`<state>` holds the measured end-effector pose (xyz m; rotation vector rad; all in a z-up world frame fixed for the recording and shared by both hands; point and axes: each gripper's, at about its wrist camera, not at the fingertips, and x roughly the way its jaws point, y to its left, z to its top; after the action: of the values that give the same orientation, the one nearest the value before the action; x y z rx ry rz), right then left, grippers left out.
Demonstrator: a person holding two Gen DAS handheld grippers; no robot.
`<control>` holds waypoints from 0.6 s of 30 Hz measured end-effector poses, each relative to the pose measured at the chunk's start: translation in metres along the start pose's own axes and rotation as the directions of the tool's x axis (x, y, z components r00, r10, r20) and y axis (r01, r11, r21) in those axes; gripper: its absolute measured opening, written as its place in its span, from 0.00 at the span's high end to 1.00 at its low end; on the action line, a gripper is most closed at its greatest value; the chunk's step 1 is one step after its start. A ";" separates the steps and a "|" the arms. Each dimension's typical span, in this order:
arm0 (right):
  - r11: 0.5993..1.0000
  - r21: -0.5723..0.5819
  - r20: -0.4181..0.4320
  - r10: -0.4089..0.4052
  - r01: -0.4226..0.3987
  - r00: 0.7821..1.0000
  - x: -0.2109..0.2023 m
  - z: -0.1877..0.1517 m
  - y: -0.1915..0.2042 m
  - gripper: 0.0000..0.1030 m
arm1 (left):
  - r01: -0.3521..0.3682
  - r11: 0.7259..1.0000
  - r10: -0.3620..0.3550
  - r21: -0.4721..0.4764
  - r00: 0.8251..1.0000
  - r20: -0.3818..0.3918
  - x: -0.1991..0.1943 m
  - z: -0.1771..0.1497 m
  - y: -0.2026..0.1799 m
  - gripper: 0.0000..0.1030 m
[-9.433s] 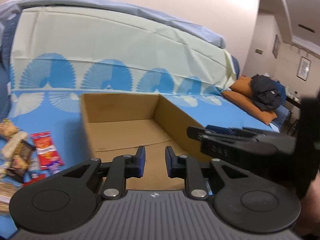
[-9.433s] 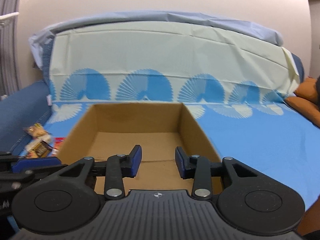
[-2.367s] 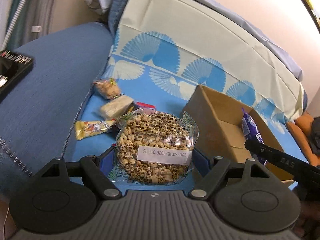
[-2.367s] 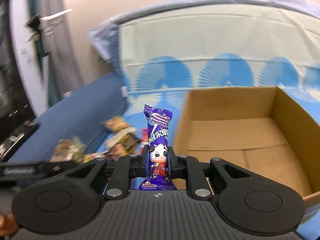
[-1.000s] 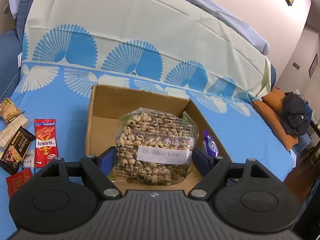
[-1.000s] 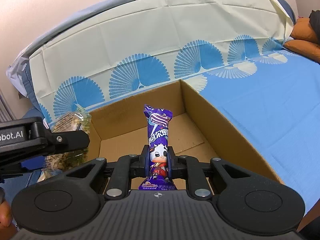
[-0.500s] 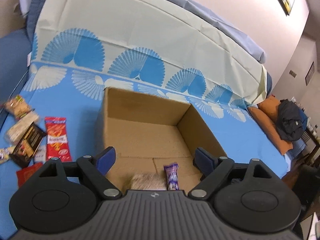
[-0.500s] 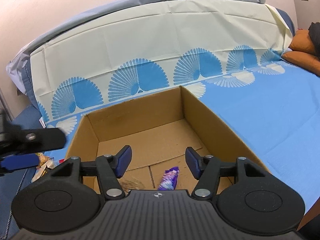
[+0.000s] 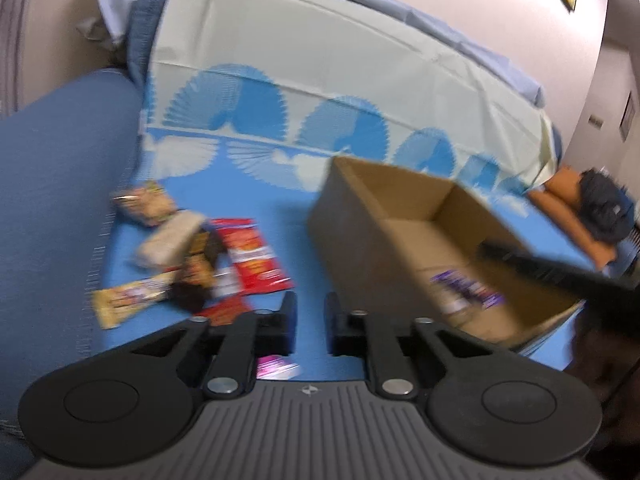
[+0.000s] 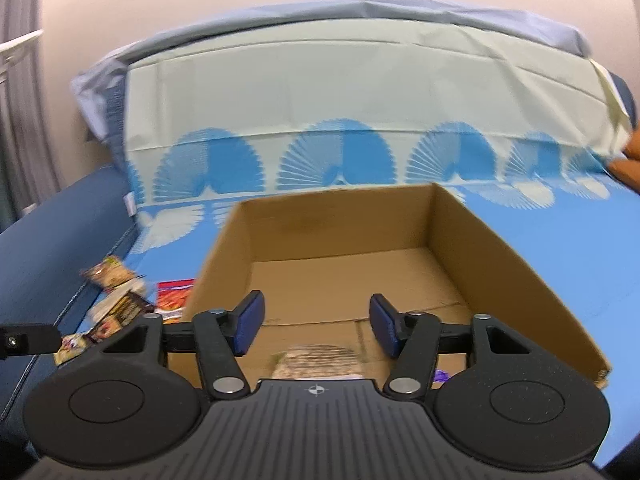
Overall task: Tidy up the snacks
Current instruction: 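Release the peanut bag and candy bar into the box with both grippers, then grasp the purple-and-white tube snack with the right gripper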
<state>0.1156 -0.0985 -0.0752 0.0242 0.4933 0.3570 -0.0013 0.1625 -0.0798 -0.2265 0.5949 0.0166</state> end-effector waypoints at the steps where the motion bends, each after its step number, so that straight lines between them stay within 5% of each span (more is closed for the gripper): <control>1: 1.000 -0.013 0.008 0.022 -0.022 1.000 -0.001 -0.001 0.005 0.63 | -0.019 1.000 0.019 0.014 1.000 0.002 0.000 -0.008 0.011 0.88; 4: 0.994 -0.043 0.026 0.098 -0.097 0.995 -0.006 -0.004 0.019 0.73 | -0.066 0.996 0.063 -0.063 0.997 -0.042 0.008 -0.029 0.040 0.88; 11: 0.935 -0.203 0.031 0.302 -0.290 0.953 -0.019 -0.016 0.074 0.74 | -0.071 0.981 0.064 -0.178 0.997 -0.050 0.014 -0.027 0.063 0.88; 18: 0.878 -0.274 -0.105 0.379 -0.393 0.919 -0.006 -0.025 0.124 0.74 | -0.058 0.968 0.044 -0.245 0.997 -0.064 0.017 -0.027 0.070 0.87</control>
<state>0.0579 0.0138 -0.0812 -0.1745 0.4786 0.8244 -0.0072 0.2240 -0.1253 -0.4543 0.6569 0.1350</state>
